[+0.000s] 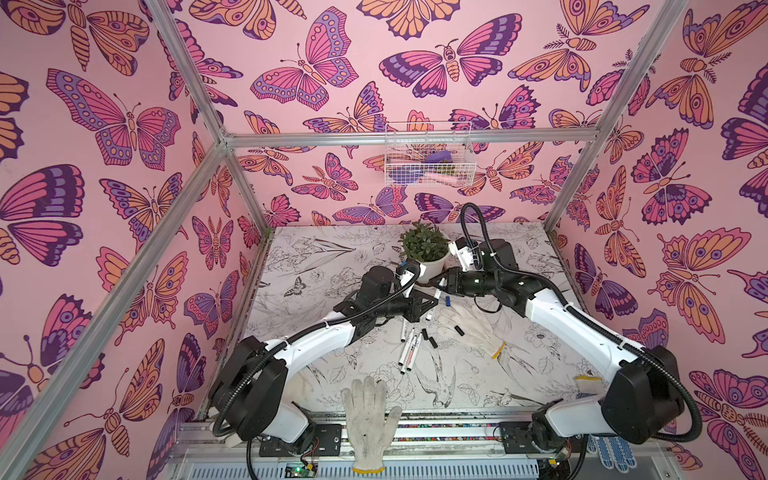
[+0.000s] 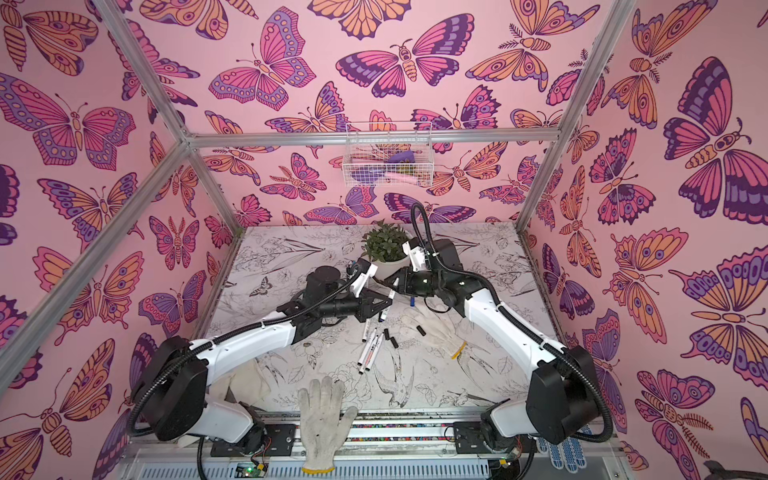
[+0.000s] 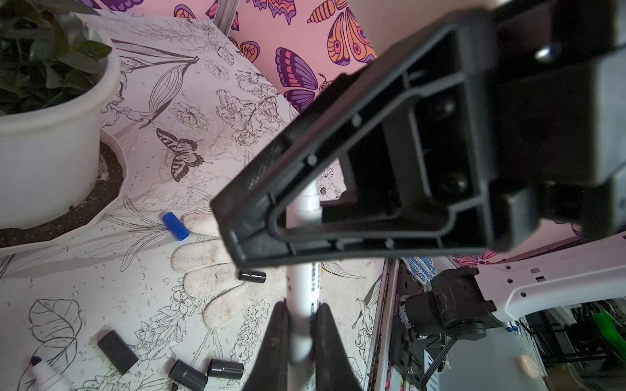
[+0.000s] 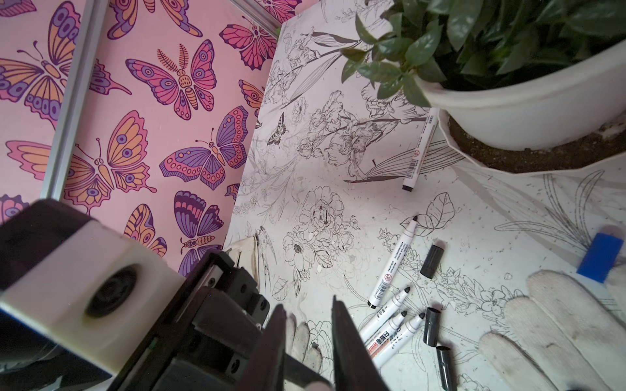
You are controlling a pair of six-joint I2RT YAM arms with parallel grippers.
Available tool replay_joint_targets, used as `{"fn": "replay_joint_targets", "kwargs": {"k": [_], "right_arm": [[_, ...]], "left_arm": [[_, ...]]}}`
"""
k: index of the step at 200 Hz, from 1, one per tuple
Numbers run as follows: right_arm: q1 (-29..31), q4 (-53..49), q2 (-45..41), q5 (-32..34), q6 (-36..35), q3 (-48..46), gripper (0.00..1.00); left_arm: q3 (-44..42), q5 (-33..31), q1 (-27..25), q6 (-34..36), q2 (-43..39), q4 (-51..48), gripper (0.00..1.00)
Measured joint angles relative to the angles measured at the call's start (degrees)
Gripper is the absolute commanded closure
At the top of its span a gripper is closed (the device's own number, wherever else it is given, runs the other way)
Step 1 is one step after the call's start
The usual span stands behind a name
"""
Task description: Insert the pens into the pen caps
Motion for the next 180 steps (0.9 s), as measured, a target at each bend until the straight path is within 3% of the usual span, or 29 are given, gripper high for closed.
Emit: {"fn": "replay_joint_targets", "kwargs": {"k": [22, 63, 75, 101, 120, 169, 180], "right_arm": [[-0.02, 0.07, 0.0, -0.2, 0.0, 0.0, 0.71], [-0.31, -0.15, 0.0, 0.72, -0.63, -0.02, 1.0], [-0.35, -0.11, 0.0, 0.79, -0.59, -0.04, 1.0], [-0.7, 1.22, -0.04, 0.46, 0.48, -0.87, 1.0], [-0.72, 1.57, -0.22, -0.46, 1.42, -1.25, 1.0], [-0.7, 2.47, -1.31, -1.55, 1.73, -1.27, 1.0], [-0.7, 2.47, -1.31, -1.57, 1.68, -1.27, 1.0]], "left_arm": [[0.63, -0.28, -0.11, 0.0, 0.66, 0.57, 1.0], [1.22, -1.11, -0.31, -0.04, 0.76, 1.62, 1.0], [1.22, -1.33, -0.37, 0.0, 0.79, 1.64, 0.99], [1.2, -2.73, -0.83, 0.31, 0.79, 1.62, 0.73], [1.11, -3.69, -1.11, 1.07, 0.79, 1.88, 0.65], [0.68, -4.35, -1.73, 1.11, 1.05, 2.97, 0.73], [0.68, -4.24, -1.81, 1.29, 1.11, 3.06, 0.8]]}}
